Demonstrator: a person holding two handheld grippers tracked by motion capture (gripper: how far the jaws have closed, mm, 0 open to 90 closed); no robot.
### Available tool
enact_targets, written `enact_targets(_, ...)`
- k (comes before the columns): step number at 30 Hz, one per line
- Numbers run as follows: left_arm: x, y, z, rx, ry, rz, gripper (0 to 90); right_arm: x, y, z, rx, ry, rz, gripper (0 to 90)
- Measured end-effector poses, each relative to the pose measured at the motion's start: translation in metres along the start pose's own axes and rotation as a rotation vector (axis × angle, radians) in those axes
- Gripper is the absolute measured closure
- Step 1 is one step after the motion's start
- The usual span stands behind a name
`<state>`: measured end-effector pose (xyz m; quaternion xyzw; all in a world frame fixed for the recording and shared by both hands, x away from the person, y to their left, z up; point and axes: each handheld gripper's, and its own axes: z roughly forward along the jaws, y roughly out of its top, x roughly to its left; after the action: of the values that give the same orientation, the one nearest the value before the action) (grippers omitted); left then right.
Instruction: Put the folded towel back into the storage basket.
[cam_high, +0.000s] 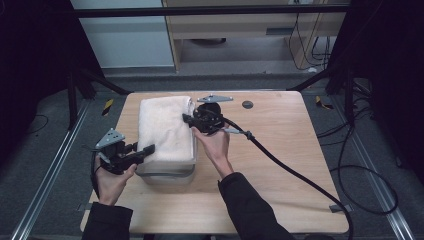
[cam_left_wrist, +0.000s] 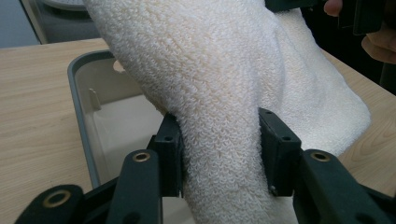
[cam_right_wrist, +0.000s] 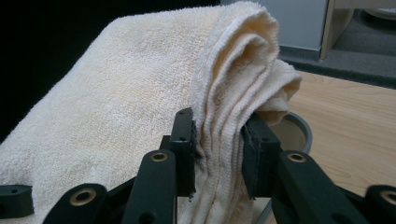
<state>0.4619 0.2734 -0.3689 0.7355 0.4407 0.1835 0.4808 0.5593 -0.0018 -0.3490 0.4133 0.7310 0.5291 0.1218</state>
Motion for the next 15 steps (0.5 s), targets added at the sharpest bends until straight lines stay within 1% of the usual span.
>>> enact_targets(2, 0.002, 0.000, 0.000, 0.002, 0.002, 0.000, 56.7, 0.000, -0.001, 0.002, -0.002, 0.004, 0.007, 69.3)
enact_targets(6, 0.005, -0.002, 0.000, 0.008, 0.010, -0.001, 56.8, 0.003, -0.001, 0.006, 0.003, -0.007, -0.010, 69.3)
enact_targets(9, 0.008, -0.003, 0.000, 0.010, 0.014, -0.003, 56.7, 0.004, -0.002, 0.010, 0.003, -0.004, -0.006, 69.2)
enact_targets(15, 0.014, -0.006, 0.004, 0.038, 0.023, -0.009, 56.7, 0.004, -0.008, 0.019, 0.019, -0.014, -0.005, 69.1)
